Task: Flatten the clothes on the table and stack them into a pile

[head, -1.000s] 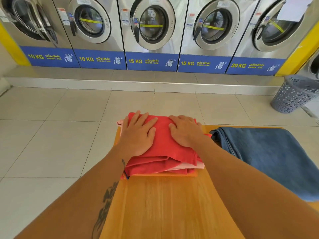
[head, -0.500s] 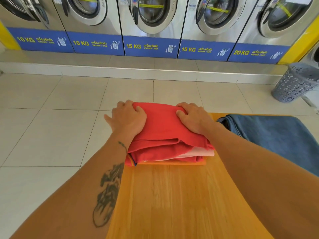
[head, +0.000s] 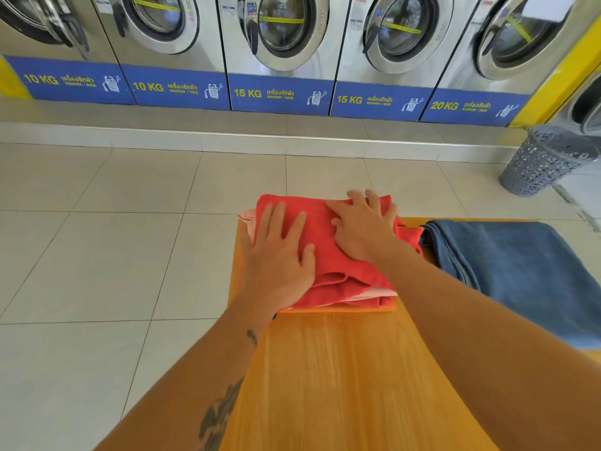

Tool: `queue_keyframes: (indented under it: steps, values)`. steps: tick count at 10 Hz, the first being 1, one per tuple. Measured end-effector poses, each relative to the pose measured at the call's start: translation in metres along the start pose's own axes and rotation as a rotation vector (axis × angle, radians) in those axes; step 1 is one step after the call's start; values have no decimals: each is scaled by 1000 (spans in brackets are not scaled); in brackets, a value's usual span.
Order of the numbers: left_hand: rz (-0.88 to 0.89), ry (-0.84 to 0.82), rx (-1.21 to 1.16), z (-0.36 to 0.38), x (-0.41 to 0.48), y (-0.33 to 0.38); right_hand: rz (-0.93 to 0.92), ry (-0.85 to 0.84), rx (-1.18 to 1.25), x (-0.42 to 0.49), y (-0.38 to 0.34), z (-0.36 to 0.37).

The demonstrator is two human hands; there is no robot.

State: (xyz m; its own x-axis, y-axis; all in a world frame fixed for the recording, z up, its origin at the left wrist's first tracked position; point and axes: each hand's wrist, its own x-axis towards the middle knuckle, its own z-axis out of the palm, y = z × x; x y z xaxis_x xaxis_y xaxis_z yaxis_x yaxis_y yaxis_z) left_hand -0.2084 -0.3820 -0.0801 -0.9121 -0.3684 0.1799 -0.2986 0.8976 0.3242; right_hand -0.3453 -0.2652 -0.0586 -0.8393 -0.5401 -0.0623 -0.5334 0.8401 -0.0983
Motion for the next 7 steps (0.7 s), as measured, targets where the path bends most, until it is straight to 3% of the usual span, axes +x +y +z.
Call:
queue_keyframes:
  steps: [1, 3, 5, 7]
  values:
    - [-40, -23, -95, 19, -10, -27, 30, -9, 103, -22, 9, 17]
    - [-30, -59, -82, 15, -6, -22, -22, 9, 62, -31, 21, 14]
    - [-71, -315, 80, -33, 1, -4, 8, -154, 116, -44, 35, -26]
    - [-81, -259, 206, -101, -36, 25, -20, -74, 340, -103, 62, -84]
